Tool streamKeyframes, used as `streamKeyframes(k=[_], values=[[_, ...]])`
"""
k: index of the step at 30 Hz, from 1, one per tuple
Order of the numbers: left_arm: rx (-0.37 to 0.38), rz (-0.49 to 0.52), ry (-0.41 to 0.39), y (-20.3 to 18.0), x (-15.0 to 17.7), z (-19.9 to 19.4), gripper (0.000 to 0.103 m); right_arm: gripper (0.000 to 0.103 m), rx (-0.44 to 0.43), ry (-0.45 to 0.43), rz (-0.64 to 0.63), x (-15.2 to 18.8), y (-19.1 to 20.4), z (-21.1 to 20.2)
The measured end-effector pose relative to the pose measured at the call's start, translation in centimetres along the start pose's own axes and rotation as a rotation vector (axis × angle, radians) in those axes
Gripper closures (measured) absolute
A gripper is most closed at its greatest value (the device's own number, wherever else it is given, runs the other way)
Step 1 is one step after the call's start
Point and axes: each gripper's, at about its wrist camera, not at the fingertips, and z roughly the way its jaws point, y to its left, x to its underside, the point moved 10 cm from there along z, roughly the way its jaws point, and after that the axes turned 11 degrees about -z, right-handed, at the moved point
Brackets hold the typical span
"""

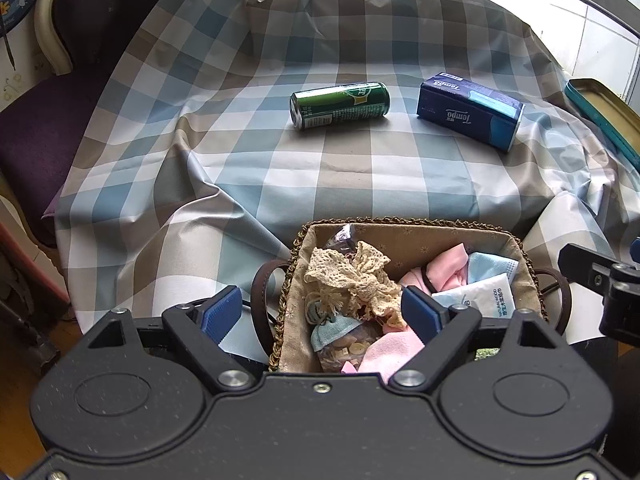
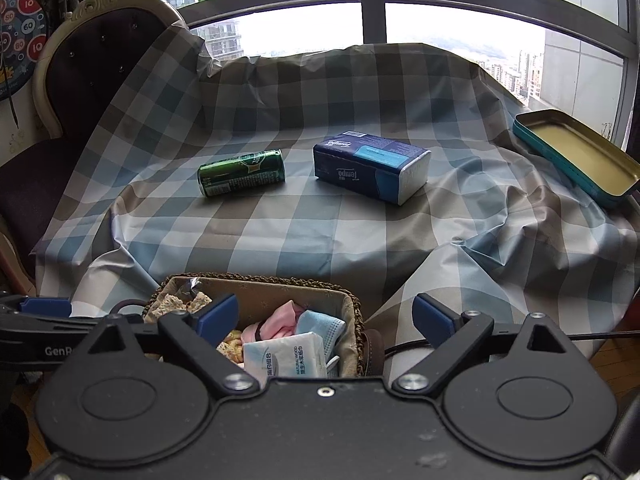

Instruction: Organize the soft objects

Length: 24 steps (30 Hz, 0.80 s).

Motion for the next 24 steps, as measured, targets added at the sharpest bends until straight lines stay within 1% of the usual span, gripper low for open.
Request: streamKeyframes(k=[1, 4, 10, 14, 18, 24], values=[[-0.002, 0.002, 0.003, 0.0, 0.1, 0.0, 0.019, 0.006, 0.002, 0.005, 0.001, 0.1, 0.0, 0.0], [0.0, 0.003, 0.01, 0.0, 0.3, 0.1, 0.019, 0.005, 0.011, 0.026, 0.017, 0.6, -0.4, 0.2], [0.0, -0.009, 0.021, 0.1, 0.5, 0.1, 0.019, 0.005, 0.023, 0.063, 0.041, 1.5, -1.0, 0.8], [-0.025, 0.001, 0.034, 0.1, 0.9, 0.3, 0.019, 0.0, 0.03, 0.074, 0.045, 1.9, -1.0, 1.0], [-0.042, 0.014, 0.042, 0.1, 1.2, 0.3, 0.019, 0.0, 0.026, 0.089, 0.047, 2.3, -0.9, 1.2], [-0.04, 0.004, 0.049, 0.2, 1.4, 0.3, 0.018, 0.0, 0.061, 0.101, 0.034, 2.8, -0.9, 1.2]])
